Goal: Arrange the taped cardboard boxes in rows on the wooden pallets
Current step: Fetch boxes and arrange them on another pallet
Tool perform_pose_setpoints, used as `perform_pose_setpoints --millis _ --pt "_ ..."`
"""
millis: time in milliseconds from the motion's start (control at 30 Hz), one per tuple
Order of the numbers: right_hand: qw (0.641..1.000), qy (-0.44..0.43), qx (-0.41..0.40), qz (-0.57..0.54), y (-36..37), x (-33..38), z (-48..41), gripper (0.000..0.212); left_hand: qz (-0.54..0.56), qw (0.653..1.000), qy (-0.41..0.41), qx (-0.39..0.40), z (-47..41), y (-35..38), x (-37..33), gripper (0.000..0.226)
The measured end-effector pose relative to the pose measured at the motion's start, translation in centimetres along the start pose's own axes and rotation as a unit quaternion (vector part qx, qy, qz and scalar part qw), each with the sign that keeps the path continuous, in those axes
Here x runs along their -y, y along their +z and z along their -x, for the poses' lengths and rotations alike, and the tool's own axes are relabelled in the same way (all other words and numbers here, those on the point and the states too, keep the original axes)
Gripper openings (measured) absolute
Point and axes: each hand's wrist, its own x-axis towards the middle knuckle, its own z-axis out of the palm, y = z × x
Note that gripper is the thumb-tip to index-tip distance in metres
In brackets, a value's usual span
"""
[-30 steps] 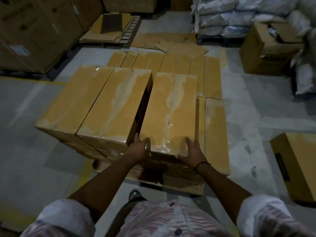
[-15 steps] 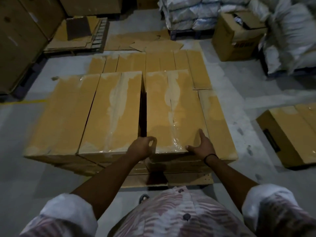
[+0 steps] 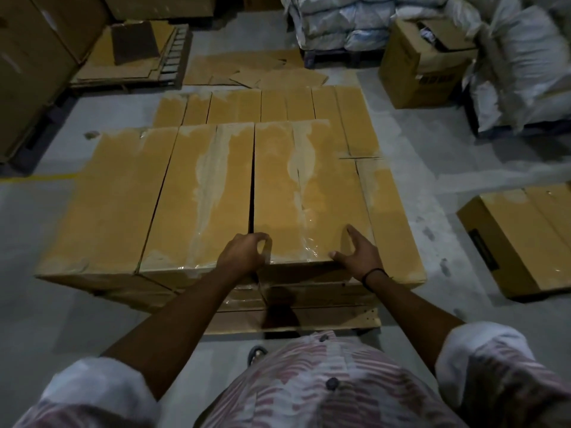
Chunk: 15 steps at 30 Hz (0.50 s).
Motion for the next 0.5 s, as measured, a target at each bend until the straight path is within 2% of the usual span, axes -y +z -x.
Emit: perform_pose_setpoints --millis 167,333,400,500 --pt "1.0 0.009 0.013 -0.012 0.8 -0.1 0.1 0.094 -0.02 1.0 -0.005 0.0 0.6 0.1 0.4 0.039" --pt "0.999 0.007 0.04 0.011 1.1 -0.3 0.0 0.094 -0.104 0.992 0.022 -0.063 1.3 1.6 0.7 0.036" --pt "0.999 0.012 0.043 0.006 1.0 -0.4 -0.2 0.094 -0.14 0.986 0.032 -0.087 1.7 1.8 0.8 0.04" --pt "0.999 0.008 0.046 0.012 0.8 -0.3 -0.2 0.094 -0.135 0.988 0.008 -0.074 1.8 1.6 1.4 0.047"
